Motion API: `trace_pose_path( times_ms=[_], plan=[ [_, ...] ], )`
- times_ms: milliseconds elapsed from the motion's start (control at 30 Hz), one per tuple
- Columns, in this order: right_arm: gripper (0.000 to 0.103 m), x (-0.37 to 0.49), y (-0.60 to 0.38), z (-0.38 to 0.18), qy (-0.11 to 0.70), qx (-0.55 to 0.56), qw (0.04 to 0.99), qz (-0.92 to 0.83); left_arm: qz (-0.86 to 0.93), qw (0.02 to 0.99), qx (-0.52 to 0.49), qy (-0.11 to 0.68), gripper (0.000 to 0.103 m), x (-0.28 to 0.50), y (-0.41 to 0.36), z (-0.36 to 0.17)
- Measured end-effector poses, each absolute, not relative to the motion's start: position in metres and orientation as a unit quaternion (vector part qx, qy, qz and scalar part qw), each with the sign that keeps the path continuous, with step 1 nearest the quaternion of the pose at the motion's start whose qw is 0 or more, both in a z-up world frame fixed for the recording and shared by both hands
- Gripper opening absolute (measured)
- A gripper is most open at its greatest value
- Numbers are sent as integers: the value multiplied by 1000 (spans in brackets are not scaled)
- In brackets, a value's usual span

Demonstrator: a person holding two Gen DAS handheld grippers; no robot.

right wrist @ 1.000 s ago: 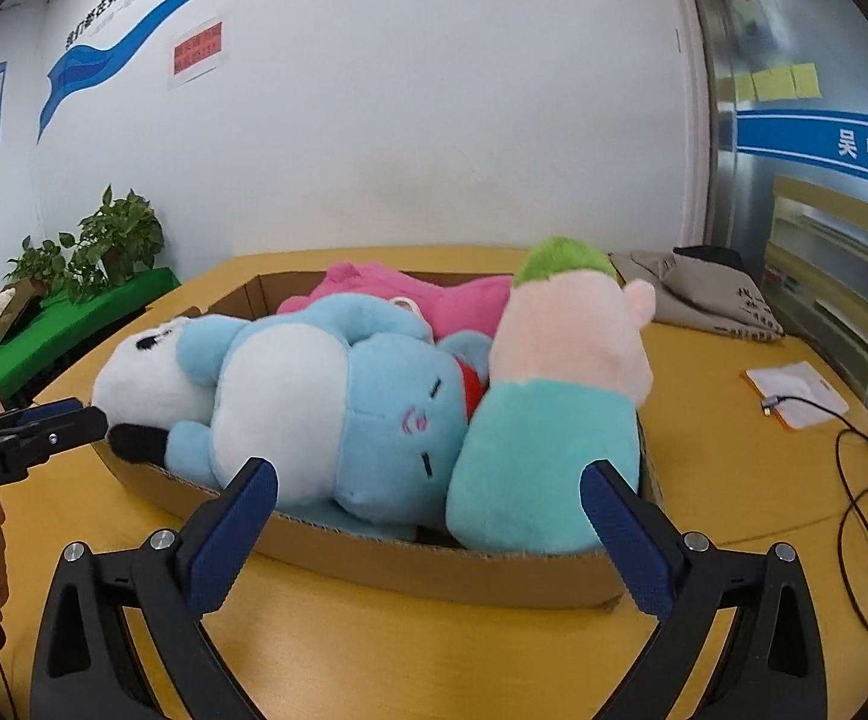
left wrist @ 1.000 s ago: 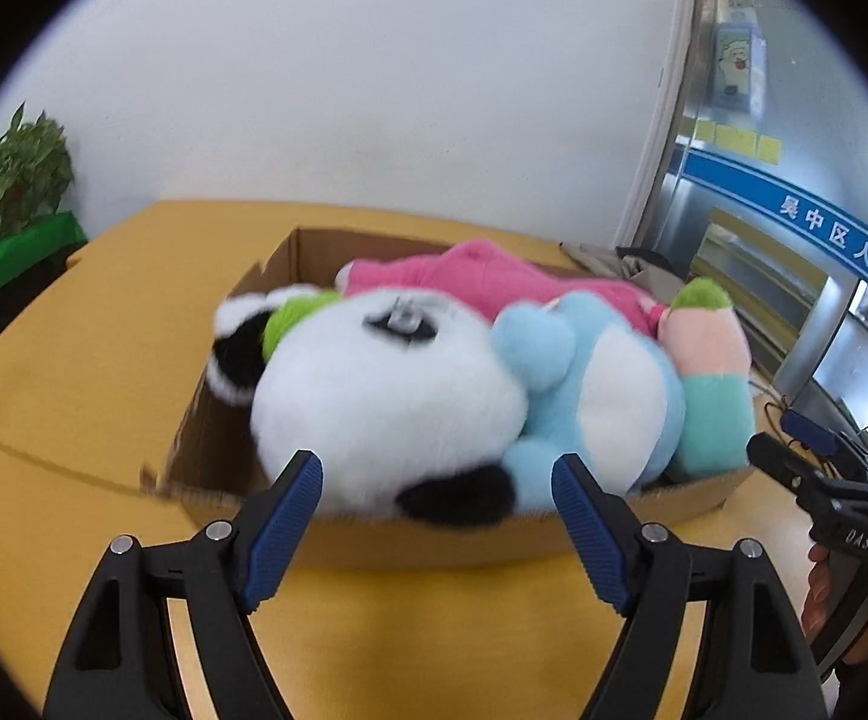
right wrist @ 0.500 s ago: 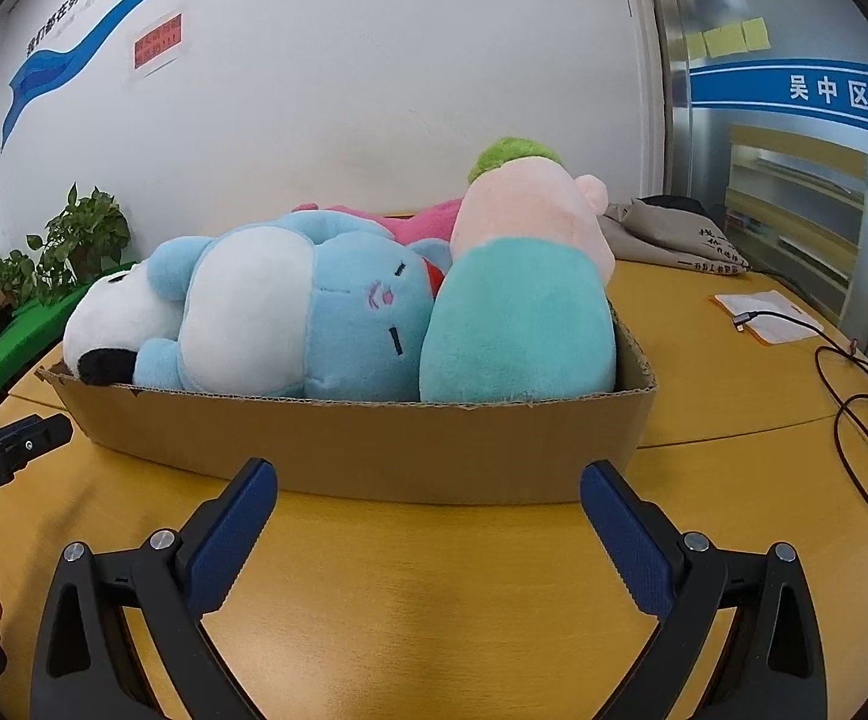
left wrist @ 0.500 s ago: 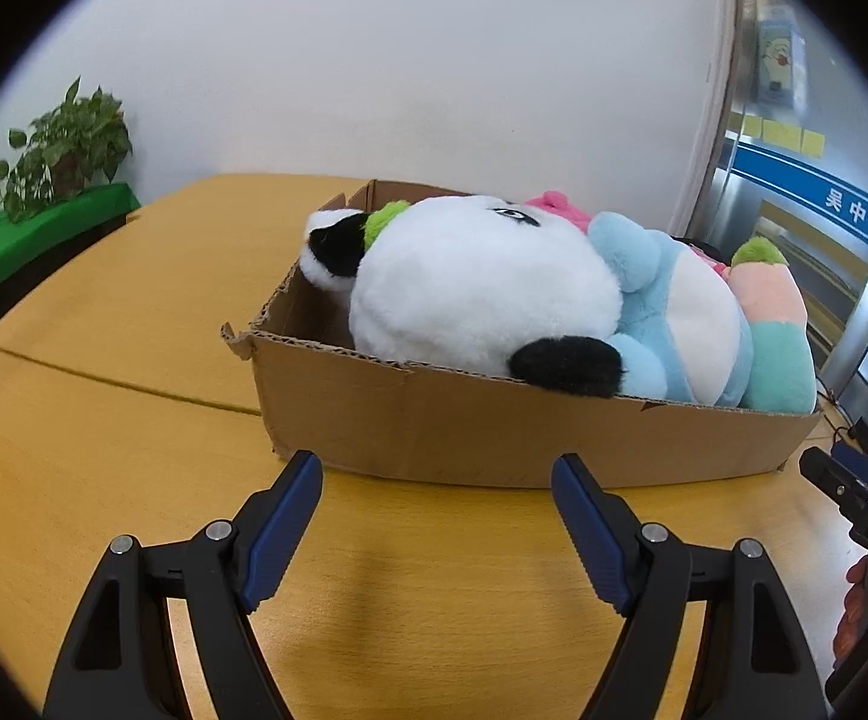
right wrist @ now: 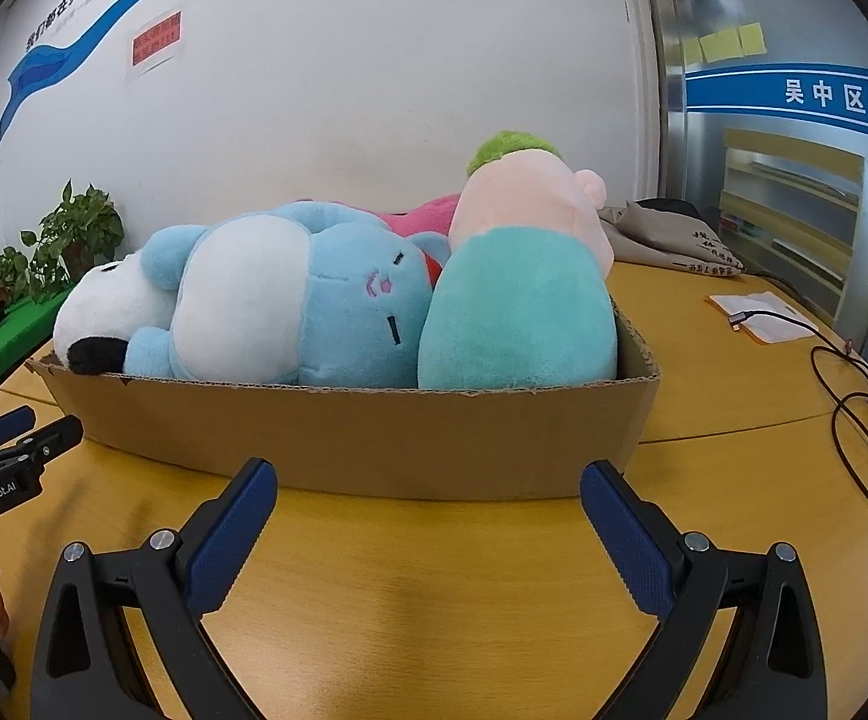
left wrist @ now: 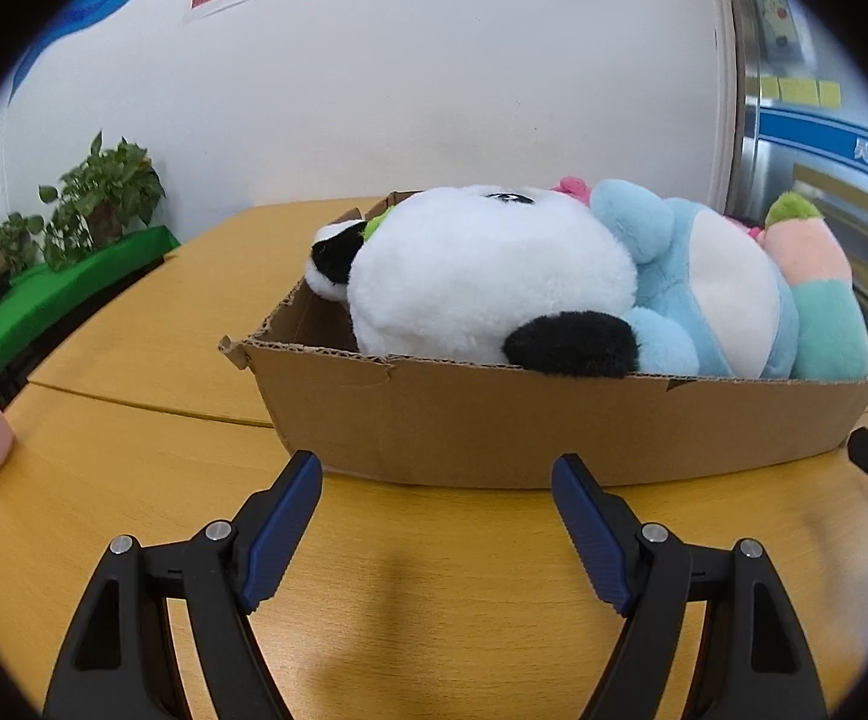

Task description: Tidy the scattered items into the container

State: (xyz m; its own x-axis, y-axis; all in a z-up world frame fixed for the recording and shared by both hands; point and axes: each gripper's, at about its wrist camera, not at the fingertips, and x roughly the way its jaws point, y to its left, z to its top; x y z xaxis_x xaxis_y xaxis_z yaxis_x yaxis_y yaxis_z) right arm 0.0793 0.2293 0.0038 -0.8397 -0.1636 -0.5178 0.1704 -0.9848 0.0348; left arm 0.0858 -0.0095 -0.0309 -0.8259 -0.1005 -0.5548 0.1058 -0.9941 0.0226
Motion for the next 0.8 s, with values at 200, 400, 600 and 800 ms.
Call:
trace_pose_path(
  times_ms=[200, 400, 600, 800],
  plan=[
    [103, 85, 222, 7, 29, 255, 85, -963, -958, 27, 283, 16, 79, 88, -10, -29],
    [103, 85, 222, 7, 32, 252, 85, -963, -958, 10, 284, 39, 79, 91, -16, -30],
    [103, 85, 223, 7, 27, 252, 80, -964, -962, 28, 269, 34, 86, 98, -15, -29],
    [103, 85, 219, 7, 37, 253, 83, -963, -960, 7, 278, 43, 88, 99, -13, -31]
  ],
)
